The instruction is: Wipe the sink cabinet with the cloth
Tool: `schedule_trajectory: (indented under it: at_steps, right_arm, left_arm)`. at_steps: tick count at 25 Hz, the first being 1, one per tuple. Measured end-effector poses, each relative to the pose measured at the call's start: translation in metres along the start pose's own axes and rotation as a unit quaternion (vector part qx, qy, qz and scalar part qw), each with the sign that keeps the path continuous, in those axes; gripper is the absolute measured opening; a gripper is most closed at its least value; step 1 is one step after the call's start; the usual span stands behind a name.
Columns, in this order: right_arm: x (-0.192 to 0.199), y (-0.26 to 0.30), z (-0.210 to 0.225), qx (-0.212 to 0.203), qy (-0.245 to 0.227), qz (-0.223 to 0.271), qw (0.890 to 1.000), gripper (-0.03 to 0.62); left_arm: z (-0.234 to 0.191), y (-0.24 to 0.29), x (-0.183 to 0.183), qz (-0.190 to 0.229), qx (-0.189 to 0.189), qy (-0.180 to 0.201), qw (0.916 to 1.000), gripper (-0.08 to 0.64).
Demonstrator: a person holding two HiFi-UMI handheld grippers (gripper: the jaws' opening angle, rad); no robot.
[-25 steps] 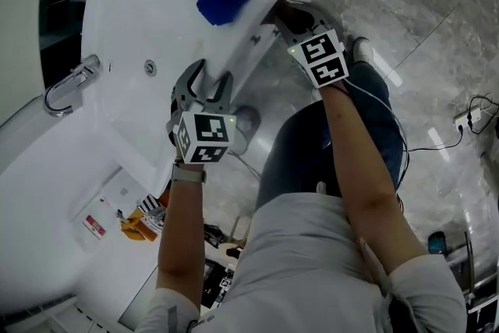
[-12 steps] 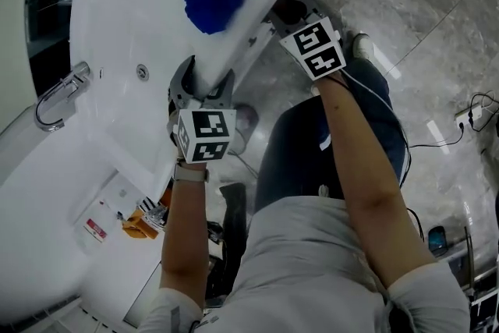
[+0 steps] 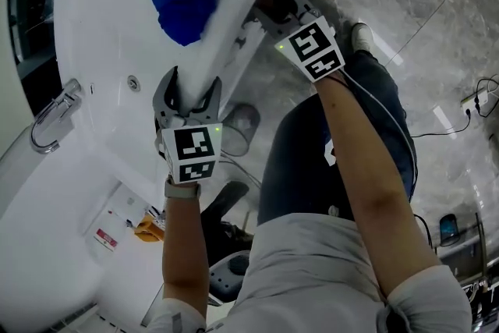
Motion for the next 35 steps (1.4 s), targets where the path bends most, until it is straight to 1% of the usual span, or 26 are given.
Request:
schedule_trajectory:
  at_steps: [3,6,11,15,20,23,26,30,35]
  right_arm:
    - [0.017,0.005,0.001,0.009,0.000,-0.019,1.000,0.094]
    - [0.036,0.012,0.001,0.005,0.001,-0.028,1.000,0.094]
    - [0.056,0.022,0.011,0.000,-0.011,-0.040,0.999,0.094]
    - [0.073,0.032,0.020,-0.003,0.001,-0.067,0.998,0.094]
    - [0.097,0.045,0.030,-0.003,-0.003,-0.107,0.994,0.094]
    - [0.117,0.055,0.037,0.005,0.017,-0.135,0.991,0.094]
    - [0.133,0.064,0.043,0.009,0.023,-0.159,0.987,0.094]
    - [0.145,0.071,0.048,0.010,0.028,-0.173,0.984,0.094]
    - [0.162,0.077,0.048,0.027,0.039,-0.194,0.980,0.094]
  left_arm:
    - [-0.001,0.000,0.001,-0.001,0.000,-0.001,1.0000,0.311]
    - [-0.002,-0.001,0.000,-0.001,0.000,0.000,1.0000,0.311]
    - [-0.001,0.000,-0.001,-0.004,-0.005,0.004,1.0000,0.311]
    - [-0.001,-0.001,-0.001,-0.006,-0.009,0.004,0.9999,0.311]
    - [0.000,-0.001,-0.001,-0.007,-0.011,0.005,0.9999,0.311]
    - [0.000,-0.001,-0.002,-0.006,-0.010,0.005,0.9999,0.311]
    - [0.000,-0.001,-0.002,-0.005,-0.009,0.003,0.9999,0.311]
    - [-0.001,-0.001,-0.001,-0.006,-0.010,0.004,0.9999,0.311]
    - [0.001,-0.001,0.000,-0.005,-0.010,0.002,0.9999,0.311]
Point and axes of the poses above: the fingertips, and each gripper's own axes: y forward along the fingers, z to its right, x out of its underside, the point moved 10 cm from there along -y, backward along the fingers
